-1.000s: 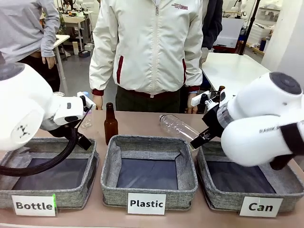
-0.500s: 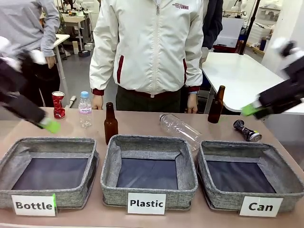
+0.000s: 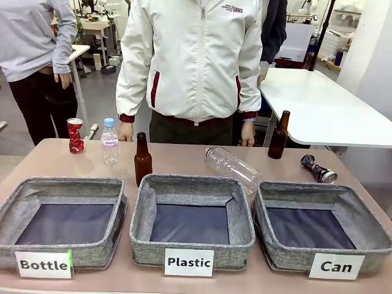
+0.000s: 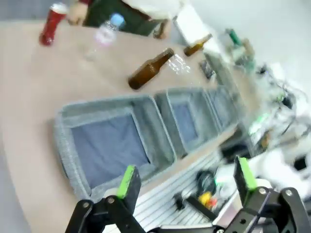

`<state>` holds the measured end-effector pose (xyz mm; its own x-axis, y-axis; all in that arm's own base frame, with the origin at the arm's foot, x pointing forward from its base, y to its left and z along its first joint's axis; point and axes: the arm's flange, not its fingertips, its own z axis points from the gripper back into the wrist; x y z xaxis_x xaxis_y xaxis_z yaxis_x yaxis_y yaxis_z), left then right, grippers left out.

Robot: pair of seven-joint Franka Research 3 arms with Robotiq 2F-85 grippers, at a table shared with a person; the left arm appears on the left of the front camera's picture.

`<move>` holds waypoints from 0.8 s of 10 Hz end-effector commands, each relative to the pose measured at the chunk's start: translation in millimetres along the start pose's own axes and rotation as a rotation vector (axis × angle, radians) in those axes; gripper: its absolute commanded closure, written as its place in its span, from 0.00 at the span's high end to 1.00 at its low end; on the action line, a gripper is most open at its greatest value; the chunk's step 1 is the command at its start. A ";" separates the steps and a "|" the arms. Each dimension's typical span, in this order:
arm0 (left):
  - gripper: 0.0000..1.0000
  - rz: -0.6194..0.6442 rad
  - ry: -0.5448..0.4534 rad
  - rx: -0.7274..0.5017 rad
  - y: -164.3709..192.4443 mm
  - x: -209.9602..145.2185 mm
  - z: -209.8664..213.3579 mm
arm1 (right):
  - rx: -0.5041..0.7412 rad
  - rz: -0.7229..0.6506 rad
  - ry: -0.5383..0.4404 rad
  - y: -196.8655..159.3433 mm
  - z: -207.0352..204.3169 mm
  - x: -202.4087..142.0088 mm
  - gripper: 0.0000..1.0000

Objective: Sort the can waste into the basket.
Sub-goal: Pick up the can waste from the table and place it in the right Fabric basket.

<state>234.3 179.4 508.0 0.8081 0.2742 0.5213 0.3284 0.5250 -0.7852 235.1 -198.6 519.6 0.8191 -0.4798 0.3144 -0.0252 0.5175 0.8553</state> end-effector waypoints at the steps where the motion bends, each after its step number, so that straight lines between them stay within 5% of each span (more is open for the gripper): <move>1: 1.00 0.065 -0.270 -0.143 22.9 -45.8 -18.6 | 0.060 -0.135 -0.101 -58.7 -15.1 -26.2 1.00; 4: 1.00 0.177 -0.411 -0.141 23.6 -54.0 -49.4 | 0.025 -0.230 -0.214 -86.8 -1.9 -38.2 1.00; 5: 1.00 0.179 -0.359 -0.151 46.6 -9.5 53.2 | 0.019 -0.243 -0.145 -92.7 33.9 -4.9 1.00; 8: 1.00 0.179 -0.359 -0.151 46.6 -9.5 53.2 | 0.019 -0.243 -0.145 -92.7 33.9 -4.9 1.00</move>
<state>216.3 243.2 480.4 0.6563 0.6358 0.4062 0.2650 0.3098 -0.9131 215.2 -264.8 449.3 0.7140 -0.6887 0.1258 0.1841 0.3581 0.9154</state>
